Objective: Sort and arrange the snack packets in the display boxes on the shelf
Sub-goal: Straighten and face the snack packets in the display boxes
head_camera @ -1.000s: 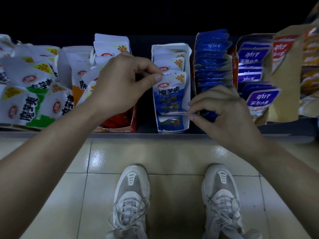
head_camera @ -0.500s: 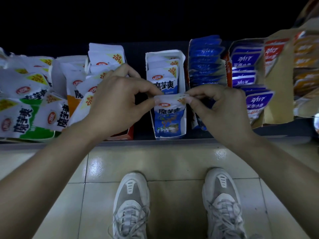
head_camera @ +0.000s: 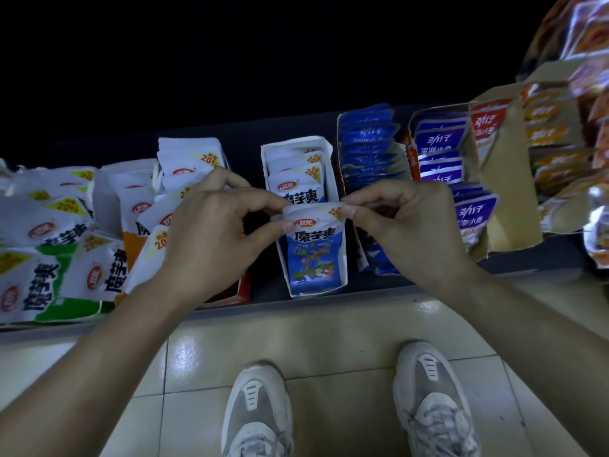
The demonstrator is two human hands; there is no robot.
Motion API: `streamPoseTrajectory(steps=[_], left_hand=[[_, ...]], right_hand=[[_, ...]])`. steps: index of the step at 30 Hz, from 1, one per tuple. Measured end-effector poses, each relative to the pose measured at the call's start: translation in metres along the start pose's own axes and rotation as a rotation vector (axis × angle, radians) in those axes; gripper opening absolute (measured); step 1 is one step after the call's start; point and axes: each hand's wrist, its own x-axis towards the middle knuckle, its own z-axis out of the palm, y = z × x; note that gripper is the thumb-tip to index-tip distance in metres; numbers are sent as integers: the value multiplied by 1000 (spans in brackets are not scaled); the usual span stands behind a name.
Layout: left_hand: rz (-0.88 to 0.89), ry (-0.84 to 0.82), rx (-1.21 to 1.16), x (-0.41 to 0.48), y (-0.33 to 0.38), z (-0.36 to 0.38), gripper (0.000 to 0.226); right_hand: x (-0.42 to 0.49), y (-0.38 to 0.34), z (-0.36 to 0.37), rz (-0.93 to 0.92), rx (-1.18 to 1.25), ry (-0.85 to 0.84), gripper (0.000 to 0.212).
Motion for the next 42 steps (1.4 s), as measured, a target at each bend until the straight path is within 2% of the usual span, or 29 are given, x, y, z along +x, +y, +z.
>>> streamPoseTrajectory(steps=[5,13,17,22,26,30,38,42], left_hand=[[-18,-10,20,1,1,0,32],[13,12,-5,2,4,-2,33],[18,3,3,1,2,-3,30],[151,2,37,-3,3,-3,20],[235,27,46,-4,2,-3,12],[234,83,36,-7,2,-3,6],[185,182,132,-7,5,1,21],[149,178,181,-5,4,3,18]], right_hand=[[4,-7,-5,28,94,-16,10],[20,-29,-27,42,374,192,9],[29,-36,-44,-24,524,293,12],[31,-36,-37,-52,610,264,8],[25,-34,-24,-109,562,130,6],[17,-36,-28,-183,425,-7,7],[18,-29,-19,-54,246,-80,9],[25,-14,-1,-12,67,-154,4]])
